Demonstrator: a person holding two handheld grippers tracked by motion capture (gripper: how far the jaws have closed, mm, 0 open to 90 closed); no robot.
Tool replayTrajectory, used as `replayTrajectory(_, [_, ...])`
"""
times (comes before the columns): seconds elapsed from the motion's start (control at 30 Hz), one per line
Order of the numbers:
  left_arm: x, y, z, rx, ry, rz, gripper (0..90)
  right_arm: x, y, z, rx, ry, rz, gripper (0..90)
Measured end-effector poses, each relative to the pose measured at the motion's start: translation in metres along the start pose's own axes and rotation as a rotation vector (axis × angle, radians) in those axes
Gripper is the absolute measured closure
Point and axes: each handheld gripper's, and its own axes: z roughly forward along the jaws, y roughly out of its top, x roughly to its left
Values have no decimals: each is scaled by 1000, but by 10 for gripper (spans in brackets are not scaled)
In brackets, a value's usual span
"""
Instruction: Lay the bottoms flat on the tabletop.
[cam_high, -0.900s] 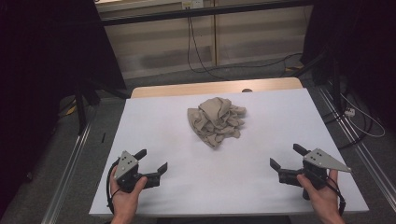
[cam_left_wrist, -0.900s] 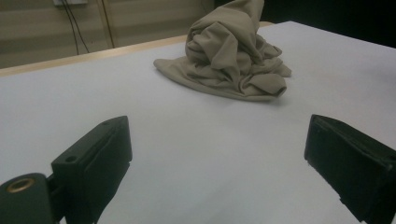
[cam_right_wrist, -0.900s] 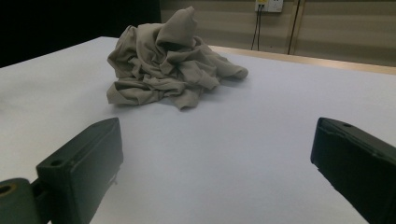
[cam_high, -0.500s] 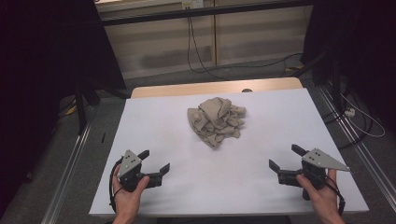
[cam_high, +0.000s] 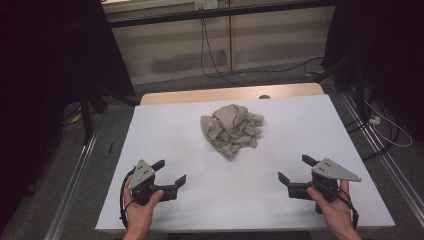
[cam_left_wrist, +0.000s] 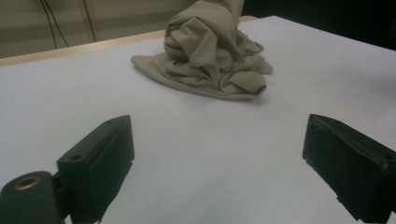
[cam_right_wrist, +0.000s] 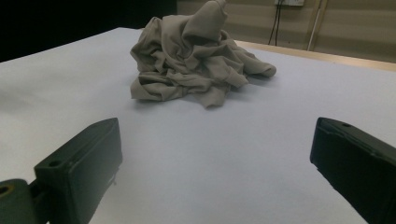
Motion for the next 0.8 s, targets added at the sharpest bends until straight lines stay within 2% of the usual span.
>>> replayTrajectory(0.13, [-7,1,13,25,-31,-4,107,3,3,5,1,9,-4,20])
replayTrajectory(0.2, [-9,2,17,29,-47,8,107,7,6,9,-1,6,-14,20])
replayTrajectory(0.23, [-10,3,17,30,-41,15,107,7,6,9,-1,6,-14,20])
replayTrajectory(0.33, [-6,6,19,25,-44,1,107,12,11,15,-9,50,-29,8])
replayTrajectory(0.37, [-4,7,21,16,-36,-10,106,13,12,17,-11,60,-31,9])
replayTrajectory(0.4, [-3,7,24,6,-35,-3,99,13,14,20,-5,59,-34,17])
replayTrajectory(0.47, [-1,10,35,27,-48,-18,97,14,18,27,16,66,-10,23])
replayTrajectory(0.53, [-1,12,38,37,-54,-22,96,16,20,30,19,74,-12,26])
replayTrajectory(0.57, [-1,13,40,36,-58,-25,92,18,23,33,16,75,-26,35])
replayTrajectory(0.6, [-1,14,45,52,-86,-32,89,20,28,39,17,86,-44,56])
replayTrajectory(0.67, [0,15,46,65,-97,-41,88,19,32,46,28,91,-60,68])
replayTrajectory(0.77, [1,18,50,59,-82,-51,89,17,34,54,43,80,-66,68])
replayTrajectory(0.8, [2,22,52,73,-64,-26,90,16,36,62,59,77,-78,79])
